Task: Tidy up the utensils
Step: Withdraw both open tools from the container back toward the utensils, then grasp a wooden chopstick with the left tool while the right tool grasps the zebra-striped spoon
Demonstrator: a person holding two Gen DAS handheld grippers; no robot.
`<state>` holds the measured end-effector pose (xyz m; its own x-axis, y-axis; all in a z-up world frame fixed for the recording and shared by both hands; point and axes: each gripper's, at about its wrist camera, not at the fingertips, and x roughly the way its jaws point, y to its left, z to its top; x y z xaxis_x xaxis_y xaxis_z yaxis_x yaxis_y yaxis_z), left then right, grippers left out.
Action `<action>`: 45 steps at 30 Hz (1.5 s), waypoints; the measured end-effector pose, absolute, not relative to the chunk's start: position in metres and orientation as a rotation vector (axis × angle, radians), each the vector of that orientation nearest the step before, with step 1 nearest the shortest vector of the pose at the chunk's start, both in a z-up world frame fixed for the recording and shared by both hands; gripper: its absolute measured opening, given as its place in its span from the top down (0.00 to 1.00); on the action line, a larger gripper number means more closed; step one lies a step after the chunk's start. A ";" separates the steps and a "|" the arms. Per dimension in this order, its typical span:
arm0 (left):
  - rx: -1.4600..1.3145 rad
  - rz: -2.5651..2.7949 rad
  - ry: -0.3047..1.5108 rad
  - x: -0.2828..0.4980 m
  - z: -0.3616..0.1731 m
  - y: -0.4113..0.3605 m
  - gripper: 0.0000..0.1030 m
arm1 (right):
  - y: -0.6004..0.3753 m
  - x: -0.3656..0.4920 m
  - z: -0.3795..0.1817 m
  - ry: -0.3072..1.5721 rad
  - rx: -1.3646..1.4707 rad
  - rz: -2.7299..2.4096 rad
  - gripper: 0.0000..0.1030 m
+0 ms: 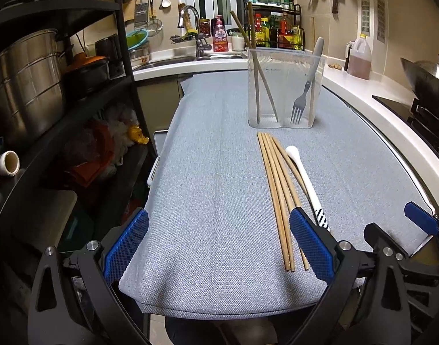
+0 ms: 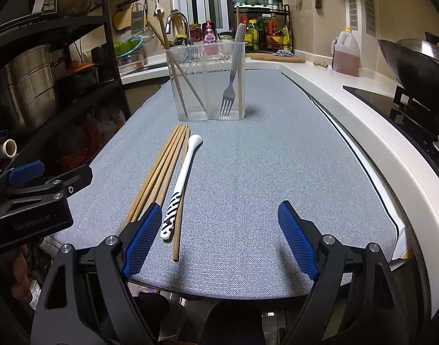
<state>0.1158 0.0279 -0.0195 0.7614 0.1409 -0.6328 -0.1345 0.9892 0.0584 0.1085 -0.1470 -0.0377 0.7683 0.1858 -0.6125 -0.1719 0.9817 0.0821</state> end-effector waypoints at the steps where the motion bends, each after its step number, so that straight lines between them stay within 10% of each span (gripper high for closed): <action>1: 0.009 0.152 0.696 0.117 -0.022 0.029 0.07 | -0.146 0.109 -0.040 0.670 0.022 0.195 0.21; 20: -0.056 0.219 0.765 0.126 -0.047 0.061 0.07 | -0.106 0.128 -0.067 0.686 -0.048 0.305 0.53; 24: -0.061 0.220 0.772 0.129 -0.047 0.063 0.07 | -0.098 0.132 -0.074 0.704 -0.081 0.320 0.86; 45: 0.016 0.115 0.759 0.130 -0.066 0.023 0.07 | -0.164 0.137 -0.081 0.653 0.014 0.202 0.90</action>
